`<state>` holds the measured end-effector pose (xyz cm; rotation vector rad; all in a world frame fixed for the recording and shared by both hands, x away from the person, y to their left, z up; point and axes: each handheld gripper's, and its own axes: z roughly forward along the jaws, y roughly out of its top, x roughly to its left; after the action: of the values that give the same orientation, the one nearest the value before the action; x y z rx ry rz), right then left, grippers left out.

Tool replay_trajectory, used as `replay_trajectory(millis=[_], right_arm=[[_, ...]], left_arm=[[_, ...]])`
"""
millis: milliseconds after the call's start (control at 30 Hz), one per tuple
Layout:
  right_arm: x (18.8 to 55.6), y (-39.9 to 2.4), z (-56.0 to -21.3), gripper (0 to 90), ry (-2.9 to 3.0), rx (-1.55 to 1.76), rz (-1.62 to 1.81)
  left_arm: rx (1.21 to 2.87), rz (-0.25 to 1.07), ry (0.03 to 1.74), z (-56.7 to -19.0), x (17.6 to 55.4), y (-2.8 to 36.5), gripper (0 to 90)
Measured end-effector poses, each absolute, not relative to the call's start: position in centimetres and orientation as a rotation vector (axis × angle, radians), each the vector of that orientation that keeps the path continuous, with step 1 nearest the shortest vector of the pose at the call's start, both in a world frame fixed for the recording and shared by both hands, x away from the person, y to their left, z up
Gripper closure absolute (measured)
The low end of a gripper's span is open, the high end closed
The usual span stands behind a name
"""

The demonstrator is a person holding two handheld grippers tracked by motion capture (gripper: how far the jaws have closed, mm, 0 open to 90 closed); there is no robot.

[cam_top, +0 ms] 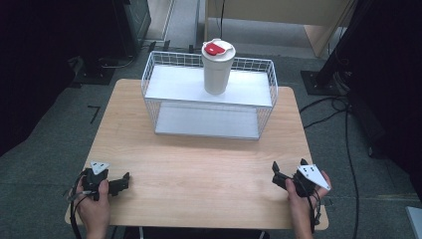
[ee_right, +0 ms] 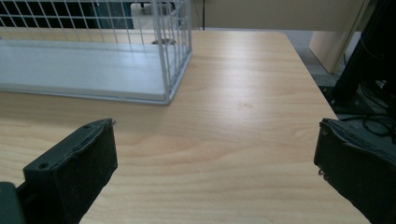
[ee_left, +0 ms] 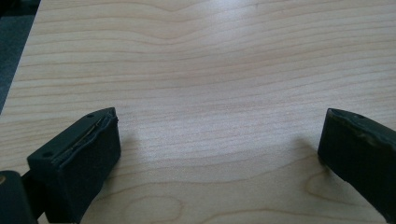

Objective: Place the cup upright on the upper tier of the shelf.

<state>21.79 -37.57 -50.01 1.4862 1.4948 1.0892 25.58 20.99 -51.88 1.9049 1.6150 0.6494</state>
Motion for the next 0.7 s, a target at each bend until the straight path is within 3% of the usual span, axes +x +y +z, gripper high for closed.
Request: replay_trajectory(millis=[700], right_arm=[[19.8, -42.7, -52.1, 0.0, 1.538, 1.718, 0.876]], left_arm=[[1.905, 0.65, 1.614, -51.9, 25.6, 21.0, 0.0]])
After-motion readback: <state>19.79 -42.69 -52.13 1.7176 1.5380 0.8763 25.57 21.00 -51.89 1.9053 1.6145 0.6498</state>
